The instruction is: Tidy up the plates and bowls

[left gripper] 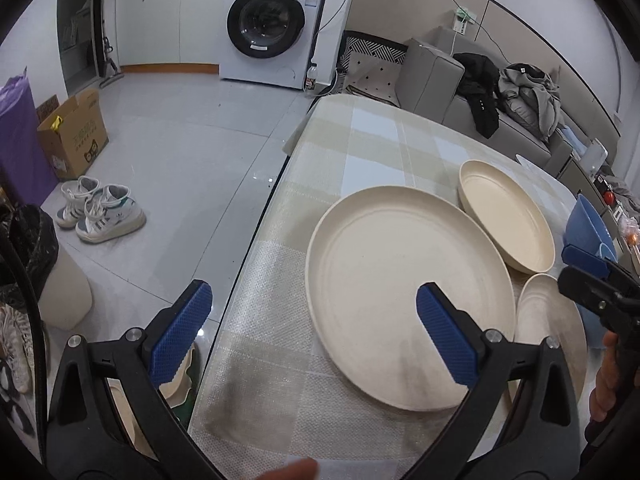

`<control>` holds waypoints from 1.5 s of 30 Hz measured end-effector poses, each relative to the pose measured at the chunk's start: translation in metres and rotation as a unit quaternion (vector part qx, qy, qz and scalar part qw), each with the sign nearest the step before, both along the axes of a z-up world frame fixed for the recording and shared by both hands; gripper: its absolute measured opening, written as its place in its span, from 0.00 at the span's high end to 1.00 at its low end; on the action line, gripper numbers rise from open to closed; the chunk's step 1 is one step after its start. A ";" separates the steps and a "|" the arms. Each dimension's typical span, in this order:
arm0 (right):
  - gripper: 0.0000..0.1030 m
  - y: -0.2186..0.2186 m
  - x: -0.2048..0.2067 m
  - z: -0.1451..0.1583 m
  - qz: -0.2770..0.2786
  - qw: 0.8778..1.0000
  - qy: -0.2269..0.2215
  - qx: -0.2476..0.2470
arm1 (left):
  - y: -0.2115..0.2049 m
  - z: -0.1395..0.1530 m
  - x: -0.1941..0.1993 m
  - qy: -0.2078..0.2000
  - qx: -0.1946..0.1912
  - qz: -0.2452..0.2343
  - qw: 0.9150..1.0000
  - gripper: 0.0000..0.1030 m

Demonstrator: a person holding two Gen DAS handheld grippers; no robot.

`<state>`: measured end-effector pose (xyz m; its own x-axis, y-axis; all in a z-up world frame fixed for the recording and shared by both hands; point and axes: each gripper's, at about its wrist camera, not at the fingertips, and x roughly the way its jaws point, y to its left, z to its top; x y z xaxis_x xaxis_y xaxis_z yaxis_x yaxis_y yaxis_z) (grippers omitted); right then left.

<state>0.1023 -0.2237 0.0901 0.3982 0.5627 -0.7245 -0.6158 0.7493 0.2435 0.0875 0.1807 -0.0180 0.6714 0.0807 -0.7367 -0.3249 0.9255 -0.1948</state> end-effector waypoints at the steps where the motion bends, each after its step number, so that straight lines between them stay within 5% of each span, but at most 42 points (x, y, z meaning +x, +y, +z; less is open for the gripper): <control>1: 0.17 0.001 0.003 -0.005 -0.002 1.000 0.003 -0.004 | 0.000 -0.004 0.002 0.001 0.004 -0.001 1.000 0.01; 7: 0.25 0.011 0.022 -0.031 -0.005 0.999 0.038 -0.013 | 0.002 -0.023 0.015 0.022 0.005 0.001 1.000 0.02; 11: 0.28 0.020 0.031 -0.044 -0.004 0.999 0.046 -0.028 | 0.004 -0.039 0.026 0.035 -0.017 -0.008 0.999 0.19; 26: 0.52 0.036 0.045 -0.070 -0.015 0.996 0.072 -0.049 | -0.004 -0.055 0.037 0.040 -0.024 -0.023 0.999 0.38; 36: 0.81 0.034 0.047 -0.078 -0.040 0.995 0.068 -0.068 | -0.016 -0.052 0.035 0.046 -0.007 -0.038 0.998 0.75; 45: 0.87 0.035 0.041 -0.073 -0.043 0.995 0.045 -0.082 | -0.020 -0.051 0.034 0.045 -0.003 -0.041 0.998 0.79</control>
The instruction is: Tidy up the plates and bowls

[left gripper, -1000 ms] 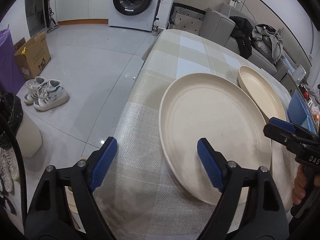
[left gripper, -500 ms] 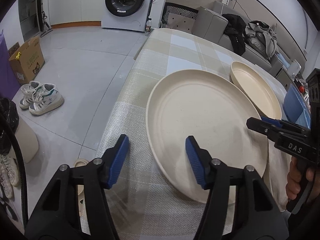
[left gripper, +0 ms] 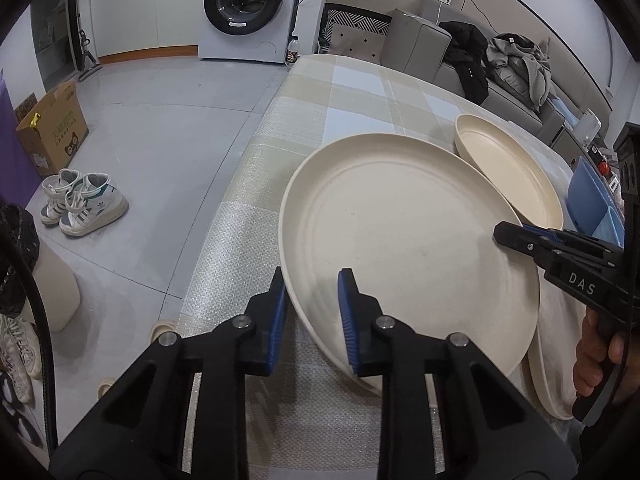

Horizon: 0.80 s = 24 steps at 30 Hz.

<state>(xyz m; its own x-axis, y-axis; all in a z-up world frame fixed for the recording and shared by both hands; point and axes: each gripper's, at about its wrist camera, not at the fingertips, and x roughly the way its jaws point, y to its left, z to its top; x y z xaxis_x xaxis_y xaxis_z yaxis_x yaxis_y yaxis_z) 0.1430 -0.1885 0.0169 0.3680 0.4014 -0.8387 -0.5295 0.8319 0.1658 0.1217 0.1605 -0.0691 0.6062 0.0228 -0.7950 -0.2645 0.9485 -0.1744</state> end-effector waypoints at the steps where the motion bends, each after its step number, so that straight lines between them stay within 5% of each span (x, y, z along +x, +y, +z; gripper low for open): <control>1: 0.87 0.000 -0.001 0.001 0.000 1.000 -0.002 -0.001 | -0.001 0.001 0.000 0.000 0.003 0.001 1.000 0.79; 24: 0.87 -0.026 -0.026 0.050 -0.019 0.999 -0.041 0.013 | -0.021 0.051 -0.034 -0.043 0.012 -0.026 0.999 0.79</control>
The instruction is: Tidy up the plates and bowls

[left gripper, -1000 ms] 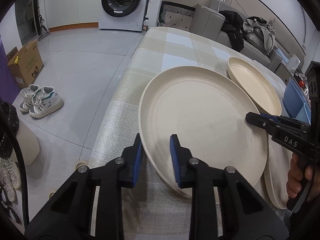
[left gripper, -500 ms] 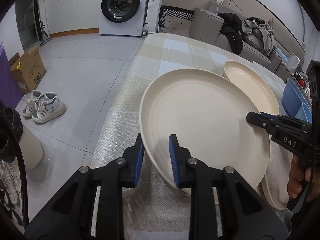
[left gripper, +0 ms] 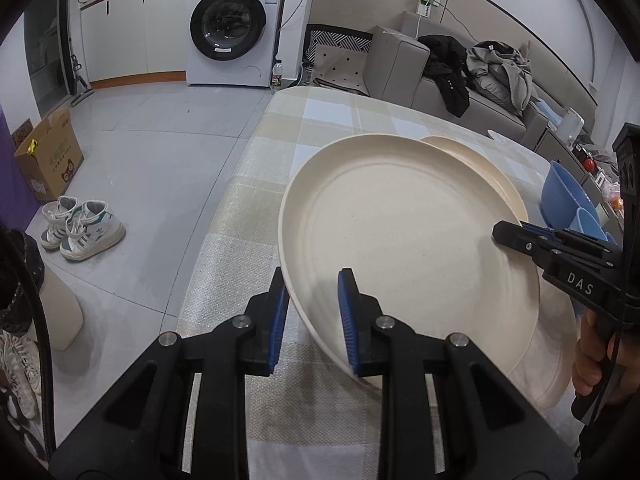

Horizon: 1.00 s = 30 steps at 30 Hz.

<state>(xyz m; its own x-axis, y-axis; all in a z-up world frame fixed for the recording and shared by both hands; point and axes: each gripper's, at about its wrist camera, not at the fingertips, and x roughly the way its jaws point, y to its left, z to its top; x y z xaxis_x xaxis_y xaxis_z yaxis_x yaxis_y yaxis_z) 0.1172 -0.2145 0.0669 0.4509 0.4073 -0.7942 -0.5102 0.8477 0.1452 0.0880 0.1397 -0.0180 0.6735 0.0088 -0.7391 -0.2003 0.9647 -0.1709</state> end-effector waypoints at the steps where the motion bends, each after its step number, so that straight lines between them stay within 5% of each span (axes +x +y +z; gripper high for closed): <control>1: 0.87 -0.002 -0.003 0.003 -0.002 1.000 -0.004 0.001 | -0.001 0.003 -0.002 -0.002 -0.001 -0.002 1.000 0.79; 30: 0.86 -0.084 -0.066 0.065 -0.073 0.997 -0.035 0.014 | -0.080 0.067 -0.057 -0.034 0.011 -0.085 0.996 0.79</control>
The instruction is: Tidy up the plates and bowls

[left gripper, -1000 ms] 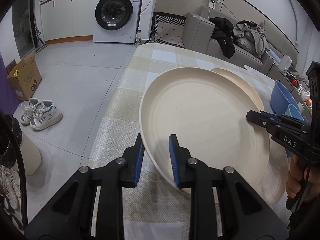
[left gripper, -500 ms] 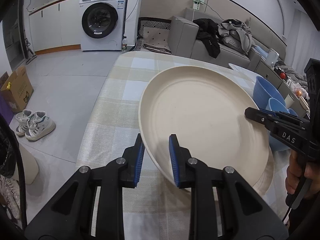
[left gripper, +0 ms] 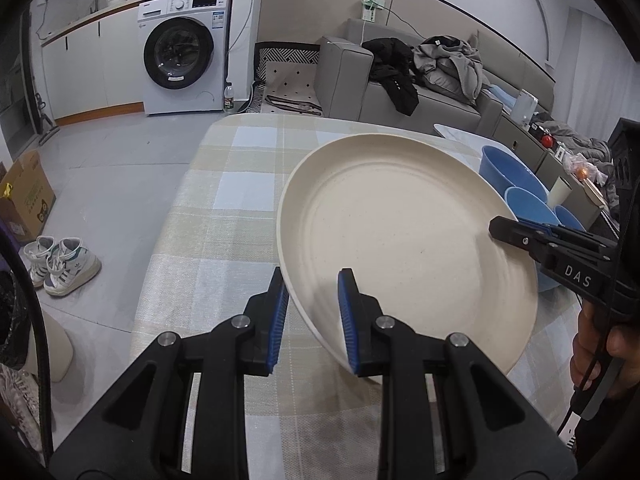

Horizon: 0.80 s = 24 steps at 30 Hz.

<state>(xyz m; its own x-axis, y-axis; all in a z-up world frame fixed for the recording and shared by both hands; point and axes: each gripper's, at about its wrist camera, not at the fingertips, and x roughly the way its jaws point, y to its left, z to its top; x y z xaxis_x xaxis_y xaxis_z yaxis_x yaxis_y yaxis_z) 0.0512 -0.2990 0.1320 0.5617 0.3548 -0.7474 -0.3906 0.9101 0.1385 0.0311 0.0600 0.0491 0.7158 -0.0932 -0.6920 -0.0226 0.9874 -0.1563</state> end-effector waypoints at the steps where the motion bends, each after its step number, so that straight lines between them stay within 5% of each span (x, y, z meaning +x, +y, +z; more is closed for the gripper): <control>1: 0.86 -0.002 -0.001 0.001 -0.003 1.000 0.000 0.001 | -0.003 0.001 -0.002 0.000 0.000 -0.003 1.000 0.79; 24: 0.86 -0.044 -0.039 -0.017 -0.066 0.998 0.011 0.011 | -0.043 -0.021 0.016 0.020 0.026 -0.048 0.998 0.79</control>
<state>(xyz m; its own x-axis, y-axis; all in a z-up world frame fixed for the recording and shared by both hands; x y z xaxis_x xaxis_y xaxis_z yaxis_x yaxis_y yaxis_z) 0.0122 -0.3432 0.1153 0.5880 0.2949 -0.7532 -0.2647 0.9501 0.1653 0.0467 0.0169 0.0284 0.6763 -0.1235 -0.7262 0.0682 0.9921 -0.1051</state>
